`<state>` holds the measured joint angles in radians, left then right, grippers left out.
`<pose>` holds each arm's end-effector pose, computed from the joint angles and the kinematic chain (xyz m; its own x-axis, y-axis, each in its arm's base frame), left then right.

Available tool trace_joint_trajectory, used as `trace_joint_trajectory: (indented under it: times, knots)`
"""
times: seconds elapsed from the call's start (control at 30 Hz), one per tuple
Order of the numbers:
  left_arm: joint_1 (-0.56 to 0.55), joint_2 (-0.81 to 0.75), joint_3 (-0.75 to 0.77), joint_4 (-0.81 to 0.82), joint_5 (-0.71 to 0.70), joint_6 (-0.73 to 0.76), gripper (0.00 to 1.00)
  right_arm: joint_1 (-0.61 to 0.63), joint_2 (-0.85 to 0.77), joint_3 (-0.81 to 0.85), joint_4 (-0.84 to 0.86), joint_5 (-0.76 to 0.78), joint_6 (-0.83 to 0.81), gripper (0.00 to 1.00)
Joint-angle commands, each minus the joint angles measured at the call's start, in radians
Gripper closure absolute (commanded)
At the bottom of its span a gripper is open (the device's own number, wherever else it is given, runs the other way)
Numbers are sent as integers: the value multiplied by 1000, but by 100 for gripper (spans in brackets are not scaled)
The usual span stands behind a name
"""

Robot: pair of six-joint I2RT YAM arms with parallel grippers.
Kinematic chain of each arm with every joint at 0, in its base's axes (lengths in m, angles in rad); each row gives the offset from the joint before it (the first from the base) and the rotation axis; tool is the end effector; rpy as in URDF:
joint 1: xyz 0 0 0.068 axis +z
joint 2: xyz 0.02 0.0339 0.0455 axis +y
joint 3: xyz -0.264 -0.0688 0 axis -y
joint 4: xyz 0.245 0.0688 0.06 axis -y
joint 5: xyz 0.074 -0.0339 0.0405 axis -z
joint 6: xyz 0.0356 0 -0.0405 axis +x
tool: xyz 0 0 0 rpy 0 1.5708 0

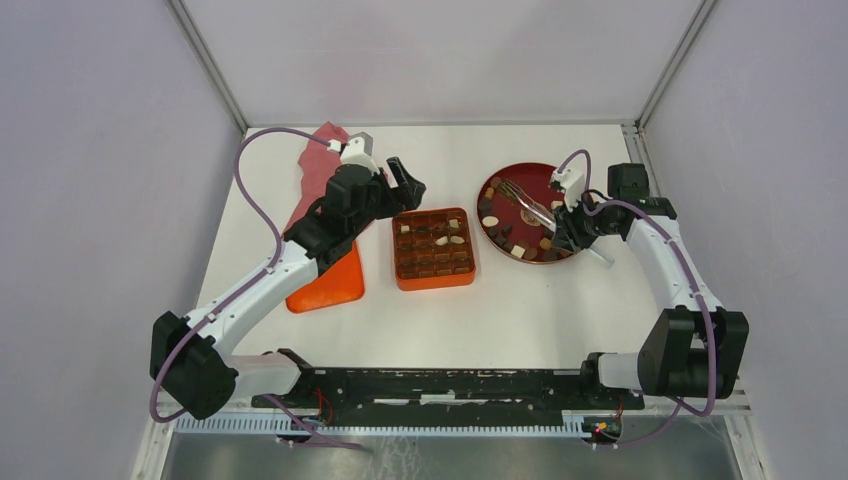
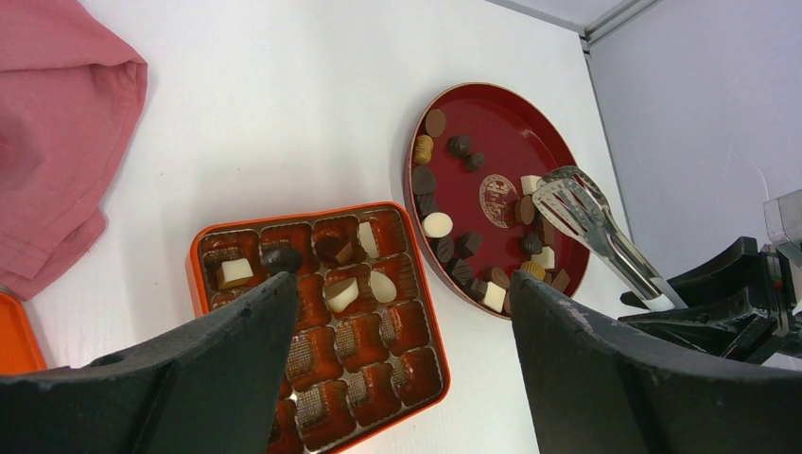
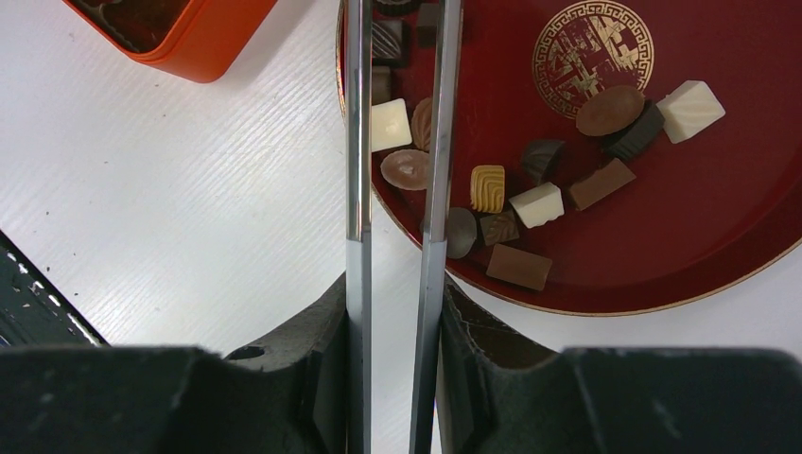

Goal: Pack the chocolate
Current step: Pick up the fake chocolate from the plate.

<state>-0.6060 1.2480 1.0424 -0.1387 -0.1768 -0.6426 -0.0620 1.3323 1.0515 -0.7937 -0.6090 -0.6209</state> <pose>0.2427 -0.1606 0.3358 -0.4766 -0.3875 -0.7891 0.1737 0.8384 -0.5166 0.2596 0.0043 0.2690 -0.5853 -0.4418 -0.6799 -0.6904 0.7113 0.1321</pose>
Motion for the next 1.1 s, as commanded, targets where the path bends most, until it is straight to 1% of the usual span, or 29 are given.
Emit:
trace_joint_trajectory:
  times: [0.0,0.23,0.37,0.57,1.07]
  knots:
    - [4,-6,30,25,2,-19,12,-6,-2,34,38,-37,7,65]
    - [5,-6,34,21,2,-13,12,-6,1,39,36,-28,7,65]
    - [7,-16,31,18,-7,-9,12,-21,-3,28,44,31,14,65]
    - [15,-46,8,28,-28,-32,6,-42,2,24,35,135,20,65]
    - [24,-48,2,41,-16,-35,5,-44,21,44,41,128,33,65]
